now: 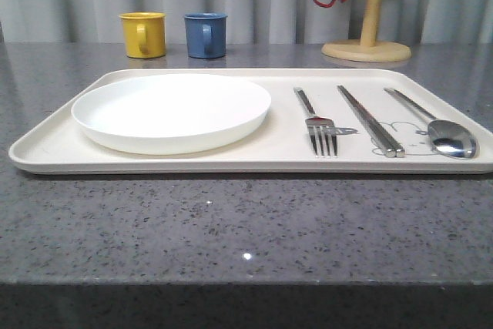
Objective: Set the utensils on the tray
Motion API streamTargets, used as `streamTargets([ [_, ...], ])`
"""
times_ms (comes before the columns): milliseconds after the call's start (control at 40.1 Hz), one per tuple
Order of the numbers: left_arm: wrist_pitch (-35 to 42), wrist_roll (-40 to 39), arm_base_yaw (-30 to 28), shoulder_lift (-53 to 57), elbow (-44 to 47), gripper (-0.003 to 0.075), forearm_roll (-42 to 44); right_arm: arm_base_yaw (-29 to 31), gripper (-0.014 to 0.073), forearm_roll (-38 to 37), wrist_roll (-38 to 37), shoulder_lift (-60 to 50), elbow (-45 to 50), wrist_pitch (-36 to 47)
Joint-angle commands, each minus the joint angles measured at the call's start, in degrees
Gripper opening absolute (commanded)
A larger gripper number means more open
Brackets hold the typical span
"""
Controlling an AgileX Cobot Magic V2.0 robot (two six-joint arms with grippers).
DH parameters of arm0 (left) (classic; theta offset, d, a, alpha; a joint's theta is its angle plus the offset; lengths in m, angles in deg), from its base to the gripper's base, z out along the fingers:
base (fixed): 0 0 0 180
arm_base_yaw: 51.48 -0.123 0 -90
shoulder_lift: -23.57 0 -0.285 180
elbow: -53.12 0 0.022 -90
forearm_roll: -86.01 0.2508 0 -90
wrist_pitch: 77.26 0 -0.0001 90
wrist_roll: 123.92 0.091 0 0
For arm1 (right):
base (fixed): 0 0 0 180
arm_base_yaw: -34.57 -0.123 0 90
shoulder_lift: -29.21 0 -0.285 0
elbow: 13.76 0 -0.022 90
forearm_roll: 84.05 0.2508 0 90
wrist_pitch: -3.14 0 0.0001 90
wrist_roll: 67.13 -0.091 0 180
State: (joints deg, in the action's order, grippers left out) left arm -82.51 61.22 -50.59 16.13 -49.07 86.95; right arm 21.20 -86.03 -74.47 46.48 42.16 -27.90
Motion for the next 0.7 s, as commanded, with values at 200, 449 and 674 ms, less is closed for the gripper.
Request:
streamTargets([
  [200, 4.8, -0.4, -0.2, 1.4, -0.3, -0.0018, 0.0, 0.7, -0.0068, -1.5, 0.5, 0.2, 0.6, 7.7],
  [449, 4.8, -0.4, -0.2, 1.4, -0.3, -0.0018, 0.0, 9.1, -0.0068, 0.1, 0.5, -4.8, 13.5, 21.8],
  [674, 4.8, -0.4, -0.2, 1.4, -0.3, -0.0018, 0.0, 13.2, -0.0068, 1.2, 0.6, -9.8, 20.0, 21.7],
])
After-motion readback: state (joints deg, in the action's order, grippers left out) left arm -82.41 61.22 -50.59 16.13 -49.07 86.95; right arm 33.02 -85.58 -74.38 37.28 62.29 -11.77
